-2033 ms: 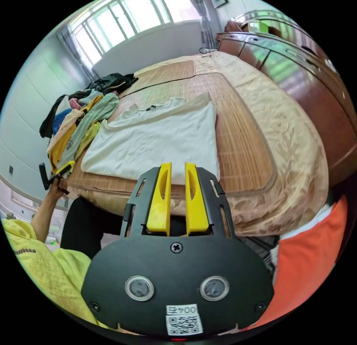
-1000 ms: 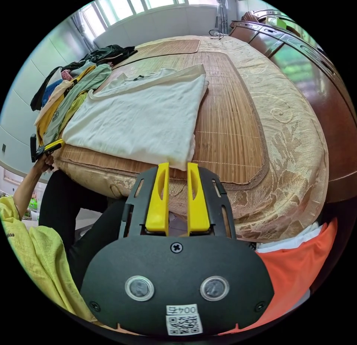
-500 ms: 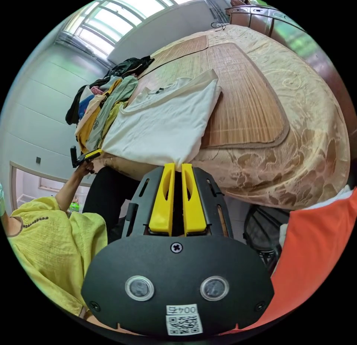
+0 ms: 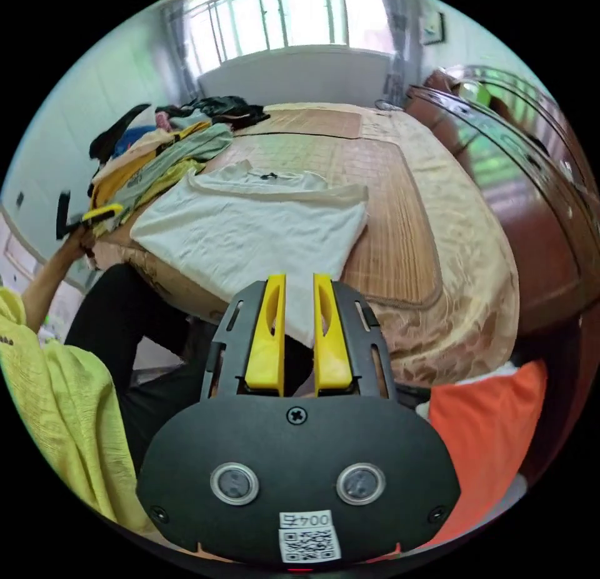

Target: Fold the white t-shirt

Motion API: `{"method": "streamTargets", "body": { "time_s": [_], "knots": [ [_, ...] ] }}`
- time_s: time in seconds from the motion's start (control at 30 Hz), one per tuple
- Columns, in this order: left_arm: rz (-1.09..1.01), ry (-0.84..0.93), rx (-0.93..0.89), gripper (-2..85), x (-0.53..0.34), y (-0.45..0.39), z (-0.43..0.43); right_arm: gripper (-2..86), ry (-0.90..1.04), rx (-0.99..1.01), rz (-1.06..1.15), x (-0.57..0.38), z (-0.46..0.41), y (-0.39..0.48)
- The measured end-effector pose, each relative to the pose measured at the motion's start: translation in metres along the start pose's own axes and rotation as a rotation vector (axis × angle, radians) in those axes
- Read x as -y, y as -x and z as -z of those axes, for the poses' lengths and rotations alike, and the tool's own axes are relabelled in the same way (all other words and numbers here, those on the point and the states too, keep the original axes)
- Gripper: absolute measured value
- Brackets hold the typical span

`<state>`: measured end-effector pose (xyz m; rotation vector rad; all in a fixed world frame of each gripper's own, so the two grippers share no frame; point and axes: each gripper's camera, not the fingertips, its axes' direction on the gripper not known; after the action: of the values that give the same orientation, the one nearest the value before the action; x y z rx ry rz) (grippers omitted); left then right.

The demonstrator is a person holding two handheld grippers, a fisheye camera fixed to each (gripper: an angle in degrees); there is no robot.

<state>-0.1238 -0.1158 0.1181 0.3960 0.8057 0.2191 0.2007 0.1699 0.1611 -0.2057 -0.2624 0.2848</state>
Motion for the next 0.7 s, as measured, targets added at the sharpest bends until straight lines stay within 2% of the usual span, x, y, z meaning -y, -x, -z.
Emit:
{"method": "streamTargets", "body": {
  "time_s": [0.13,0.27,0.47,0.7],
  "knots": [
    [-0.194,0.156,0.009,4.5,0.062,-0.029,-0.08,8.0,0.027,-0.11,0.246,0.057,-0.034,0.044],
    [-0.216,0.256,0.0,5.8,0.097,-0.017,-0.144,9.1,0.04,-0.108,0.336,0.098,-0.063,0.057],
    [-0.379,0.242,0.045,7.8,0.125,-0.022,-0.189,11.3,0.132,-0.105,0.48,0.149,-0.114,0.067],
    [-0.586,0.315,0.059,9.0,0.144,-0.023,-0.231,12.1,0.261,-0.143,0.648,0.189,-0.164,0.074]
  ]
}}
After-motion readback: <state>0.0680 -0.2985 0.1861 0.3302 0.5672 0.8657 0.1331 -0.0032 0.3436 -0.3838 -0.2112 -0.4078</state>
